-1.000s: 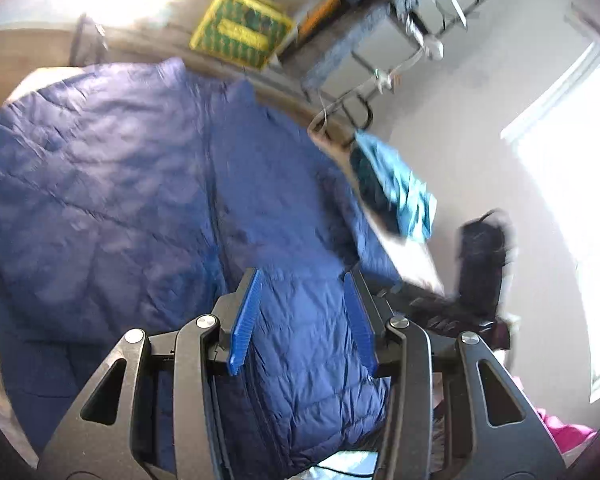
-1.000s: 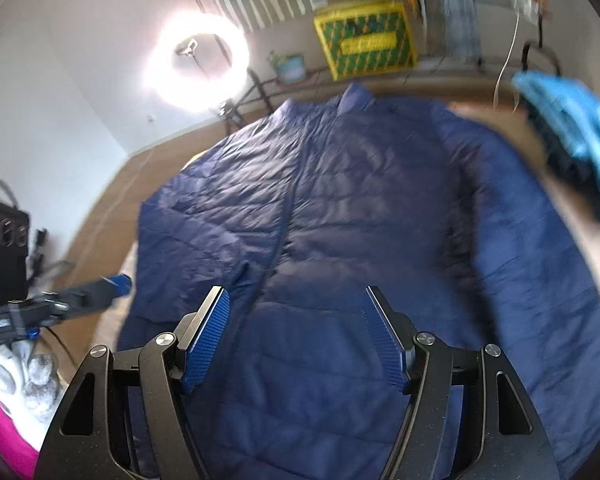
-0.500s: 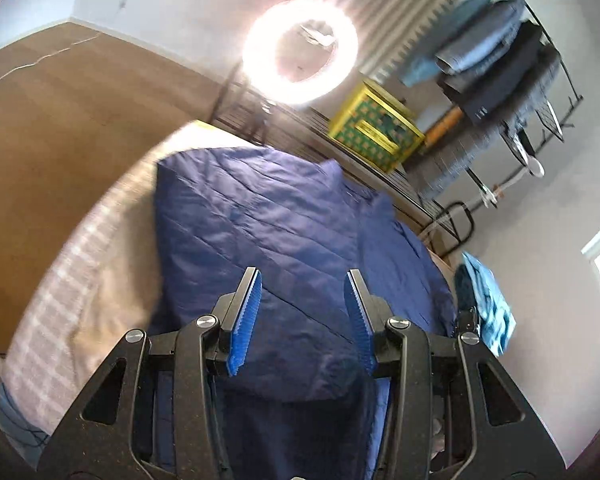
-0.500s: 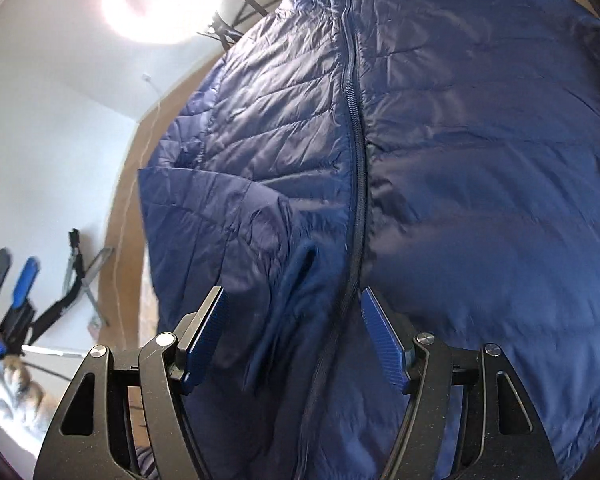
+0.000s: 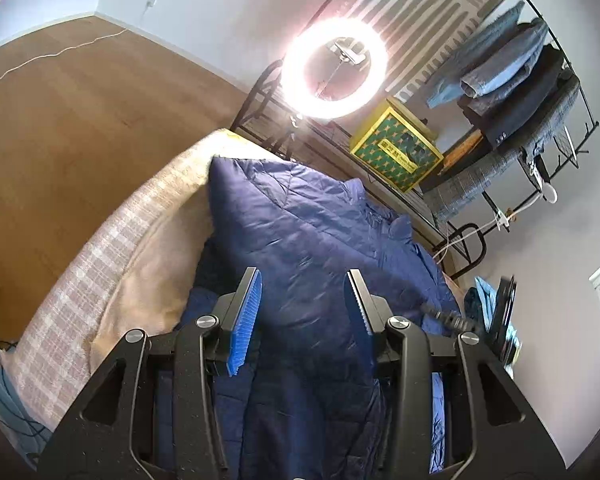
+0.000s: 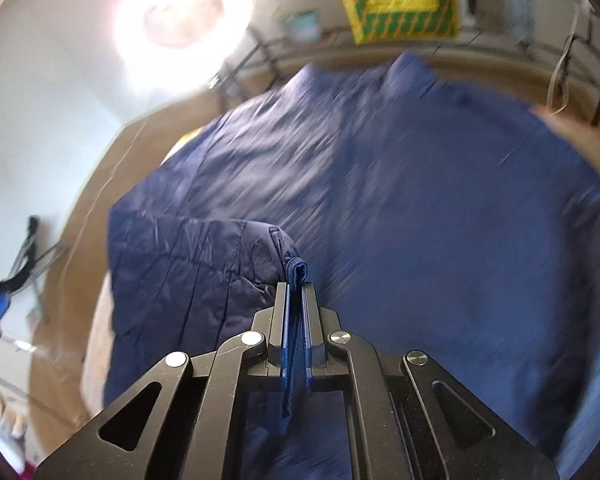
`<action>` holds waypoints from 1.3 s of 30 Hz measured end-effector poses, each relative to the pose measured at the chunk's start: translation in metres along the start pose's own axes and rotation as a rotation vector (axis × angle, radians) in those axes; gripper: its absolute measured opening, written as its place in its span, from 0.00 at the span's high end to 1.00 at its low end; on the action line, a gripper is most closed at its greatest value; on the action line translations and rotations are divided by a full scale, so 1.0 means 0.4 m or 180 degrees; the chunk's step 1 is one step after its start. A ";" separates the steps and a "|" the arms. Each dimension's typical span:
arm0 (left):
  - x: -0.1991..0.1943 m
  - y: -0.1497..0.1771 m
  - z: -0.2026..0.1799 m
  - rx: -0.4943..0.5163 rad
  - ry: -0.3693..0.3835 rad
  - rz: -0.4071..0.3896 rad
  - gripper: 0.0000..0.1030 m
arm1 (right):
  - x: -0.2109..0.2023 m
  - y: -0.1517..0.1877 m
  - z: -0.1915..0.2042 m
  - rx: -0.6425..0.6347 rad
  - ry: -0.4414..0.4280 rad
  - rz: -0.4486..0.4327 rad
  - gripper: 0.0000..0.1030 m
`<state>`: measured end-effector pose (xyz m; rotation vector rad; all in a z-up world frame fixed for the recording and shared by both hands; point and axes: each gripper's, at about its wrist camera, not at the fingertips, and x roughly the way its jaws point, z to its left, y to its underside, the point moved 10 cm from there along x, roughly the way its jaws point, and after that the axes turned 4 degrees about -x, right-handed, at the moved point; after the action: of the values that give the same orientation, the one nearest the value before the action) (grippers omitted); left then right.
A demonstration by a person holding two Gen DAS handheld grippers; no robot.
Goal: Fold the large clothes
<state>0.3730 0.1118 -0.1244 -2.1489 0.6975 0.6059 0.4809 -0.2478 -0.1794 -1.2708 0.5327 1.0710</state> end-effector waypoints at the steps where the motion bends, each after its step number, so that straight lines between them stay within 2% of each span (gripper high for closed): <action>1: 0.004 0.004 -0.009 0.0055 -0.0014 0.0010 0.58 | -0.007 -0.020 -0.033 0.0012 0.0080 -0.0066 0.96; 9: 0.036 0.022 -0.045 0.0198 -0.0062 0.0077 0.58 | -0.002 -0.095 -0.227 0.0248 0.0586 -0.0248 0.96; 14: 0.054 0.033 -0.067 0.0271 -0.0069 0.0119 0.58 | 0.032 -0.099 -0.245 0.0342 0.0499 -0.0197 0.96; 20: 0.066 0.043 -0.081 0.0325 -0.0094 0.0145 0.58 | 0.074 -0.108 -0.271 0.0352 0.0564 -0.0125 0.96; 26: 0.068 0.041 -0.083 0.0317 -0.0115 0.0117 0.58 | 0.103 -0.080 -0.305 0.0336 0.0730 -0.0011 0.98; 32: 0.069 0.049 -0.111 0.0487 -0.0080 0.0037 0.58 | 0.040 -0.083 -0.305 0.0381 0.0627 -0.0176 0.97; 36: 0.063 0.059 -0.157 0.0787 -0.0145 -0.0081 0.58 | -0.033 -0.080 -0.295 0.0380 0.0610 -0.0287 0.92; 39: 0.063 0.085 -0.197 0.1013 -0.0140 -0.0064 0.58 | -0.106 -0.071 -0.287 0.0373 0.0578 -0.0374 0.91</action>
<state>0.3843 0.0239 -0.1124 -1.8408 0.6971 0.4936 0.5123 -0.3679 -0.1612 -1.2862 0.6407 0.8195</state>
